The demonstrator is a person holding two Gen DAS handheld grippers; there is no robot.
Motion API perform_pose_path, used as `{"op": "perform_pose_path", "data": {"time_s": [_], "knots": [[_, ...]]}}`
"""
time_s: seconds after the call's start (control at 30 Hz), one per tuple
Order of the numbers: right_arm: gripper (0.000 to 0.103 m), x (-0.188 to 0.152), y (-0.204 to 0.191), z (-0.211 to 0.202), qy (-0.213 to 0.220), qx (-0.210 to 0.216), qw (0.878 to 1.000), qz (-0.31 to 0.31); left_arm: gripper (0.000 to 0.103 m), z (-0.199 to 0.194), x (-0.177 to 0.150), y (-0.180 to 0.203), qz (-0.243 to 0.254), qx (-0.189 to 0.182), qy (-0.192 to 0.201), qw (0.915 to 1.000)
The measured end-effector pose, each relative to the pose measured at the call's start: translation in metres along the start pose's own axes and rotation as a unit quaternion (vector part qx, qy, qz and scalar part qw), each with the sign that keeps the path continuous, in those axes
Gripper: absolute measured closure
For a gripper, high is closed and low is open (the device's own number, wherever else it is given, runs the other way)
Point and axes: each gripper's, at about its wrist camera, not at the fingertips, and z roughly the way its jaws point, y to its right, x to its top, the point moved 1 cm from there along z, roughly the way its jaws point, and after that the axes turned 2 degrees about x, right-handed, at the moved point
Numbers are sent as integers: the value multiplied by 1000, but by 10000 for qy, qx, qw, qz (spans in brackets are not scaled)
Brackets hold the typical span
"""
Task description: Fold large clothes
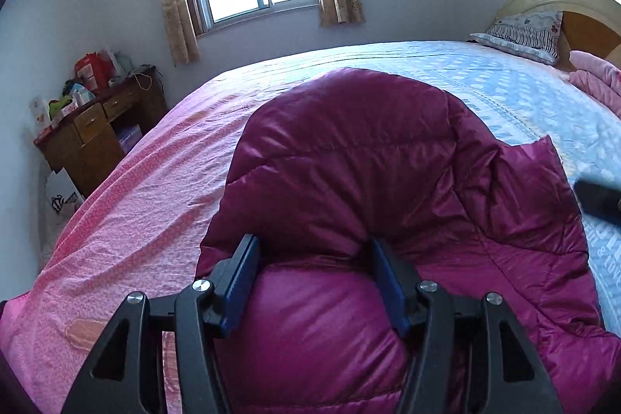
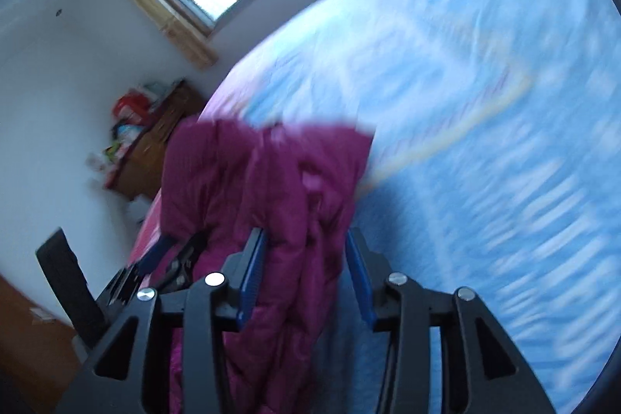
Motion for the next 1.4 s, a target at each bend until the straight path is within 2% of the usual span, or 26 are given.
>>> {"op": "perform_pose_path", "data": {"time_s": [0.07,0.13,0.27,0.37,0.43,0.5,0.6,0.73,0.77,0.9,1.03,1.17,1.33,1.4], "knots": [[70,14,-20,-17,469,-218,9979,-381,43,3,0,-3,-61,-55,-42,10000],[71,27,-41,-16,533,-99,9965,-640,43,7,0,-2,-73,-75,-78,9999],[73,44,-64,31,106,-274,9943,-1023,43,10,-1,3,-72,-82,-119,9999],[77,42,-49,81,-469,-595,9923,-981,43,12,1,1,-88,-101,-145,9998],[78,28,-32,105,-669,-689,9912,-906,43,13,2,1,-95,-96,-159,9998],[78,20,-20,110,-535,-601,9924,-934,43,15,2,1,-93,-124,-201,9997],[78,17,-22,113,-516,-752,9903,-1050,43,16,5,-1,-105,-179,-304,9993],[78,15,-27,112,-474,-867,9882,-1169,43,10,25,-22,-311,-690,-703,9947],[78,15,-26,112,-463,-851,9885,-1160,43,8,33,-30,-421,-696,-714,9941],[78,13,-26,112,-425,-787,9897,-1119,43,12,78,-53,-654,-450,-573,9952],[78,13,-26,112,-398,-778,9898,-1125,43,59,110,-38,-196,-86,-688,9974],[78,10,-26,108,-378,-760,9902,-1111,43,113,101,-24,-38,414,-986,9943],[78,9,-25,106,-358,-699,9913,-1060,40,143,82,-36,-569,239,-1202,9908],[78,9,-26,106,-355,-708,9910,-1075,37,148,79,-35,-599,329,-1219,9902]]}}
